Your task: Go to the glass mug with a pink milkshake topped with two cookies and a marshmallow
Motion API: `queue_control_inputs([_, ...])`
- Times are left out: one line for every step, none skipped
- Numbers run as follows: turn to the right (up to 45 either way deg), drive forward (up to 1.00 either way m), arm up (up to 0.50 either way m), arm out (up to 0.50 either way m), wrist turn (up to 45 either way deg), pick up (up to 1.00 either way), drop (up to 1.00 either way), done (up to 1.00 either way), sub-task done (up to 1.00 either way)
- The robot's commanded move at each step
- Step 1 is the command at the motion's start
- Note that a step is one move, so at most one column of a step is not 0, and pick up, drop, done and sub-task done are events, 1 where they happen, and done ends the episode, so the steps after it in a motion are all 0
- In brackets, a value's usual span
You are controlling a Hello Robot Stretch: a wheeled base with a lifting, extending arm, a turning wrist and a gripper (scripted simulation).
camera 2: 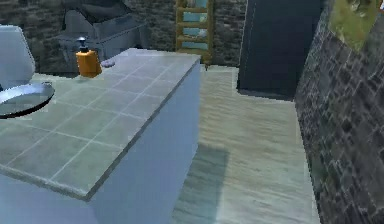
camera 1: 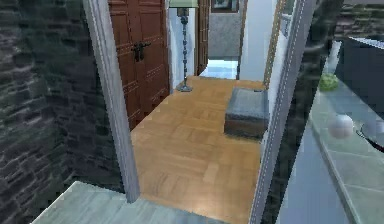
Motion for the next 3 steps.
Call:
queue_control_inputs([0.0,1.0,0.0,0.0,0.0,0.0,0.0,0.0,0.0])
queue_control_inputs([0.0,1.0,0.0,0.0,0.0,0.0,0.0,0.0,0.0])
queue_control_inputs([15.0,0.0,0.0,0.0,0.0,0.0,0.0,0.0,0.0])
